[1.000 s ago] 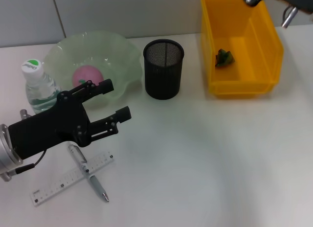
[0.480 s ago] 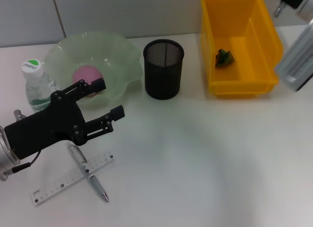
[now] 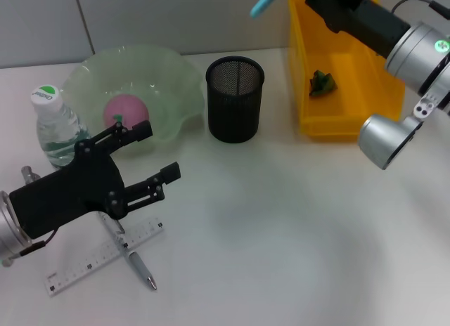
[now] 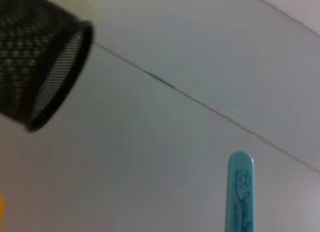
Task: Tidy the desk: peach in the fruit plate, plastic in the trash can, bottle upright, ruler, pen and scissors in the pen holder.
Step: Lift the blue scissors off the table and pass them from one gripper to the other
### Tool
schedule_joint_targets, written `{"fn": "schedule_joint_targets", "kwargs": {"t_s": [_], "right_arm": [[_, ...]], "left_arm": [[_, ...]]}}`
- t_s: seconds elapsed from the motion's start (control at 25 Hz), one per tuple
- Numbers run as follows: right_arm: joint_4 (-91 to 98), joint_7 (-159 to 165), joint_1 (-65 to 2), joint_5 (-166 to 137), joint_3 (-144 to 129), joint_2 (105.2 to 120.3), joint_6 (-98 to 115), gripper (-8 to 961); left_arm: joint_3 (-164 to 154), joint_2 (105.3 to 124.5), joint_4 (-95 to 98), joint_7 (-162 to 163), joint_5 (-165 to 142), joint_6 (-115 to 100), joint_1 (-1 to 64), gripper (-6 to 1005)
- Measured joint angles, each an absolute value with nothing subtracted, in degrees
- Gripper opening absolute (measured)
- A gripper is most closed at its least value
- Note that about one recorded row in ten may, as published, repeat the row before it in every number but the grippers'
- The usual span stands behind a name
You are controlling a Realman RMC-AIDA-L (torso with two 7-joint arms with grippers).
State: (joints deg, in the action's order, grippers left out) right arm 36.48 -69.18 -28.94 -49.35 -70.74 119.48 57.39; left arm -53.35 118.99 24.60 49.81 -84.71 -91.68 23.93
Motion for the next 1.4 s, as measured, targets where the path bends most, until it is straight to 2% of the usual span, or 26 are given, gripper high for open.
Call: {"fn": "schedule_joint_targets", "kwargs": {"t_s": [0.24, 0.4, 0.92, 1.4], "right_arm": [[34.7, -78.4, -29.7, -49.6, -71.5, 119.56, 57.5, 277], [34.5, -72.7, -29.9, -46.9, -71.5, 119.67, 58.7, 278], [22.0, -3.3, -30.9, -41.2, -75.1, 119.34, 69.0, 281], [19.6, 34.0, -28.6, -45.7, -87.8, 119.32, 77.5, 285]], "left_arm": [[-53.5, 119.09, 22.4, 46.3, -82.8, -91.7, 23.9, 790], [-53.4, 119.09, 22.0, 46.1, -82.6, -91.7, 23.9, 790], [-53.8, 119.15, 20.0, 46.1, -81.1, -94.8, 25.4, 789], [-54.1, 119.09, 20.1, 46.3, -80.3, -96.6, 26.4, 788]]}}
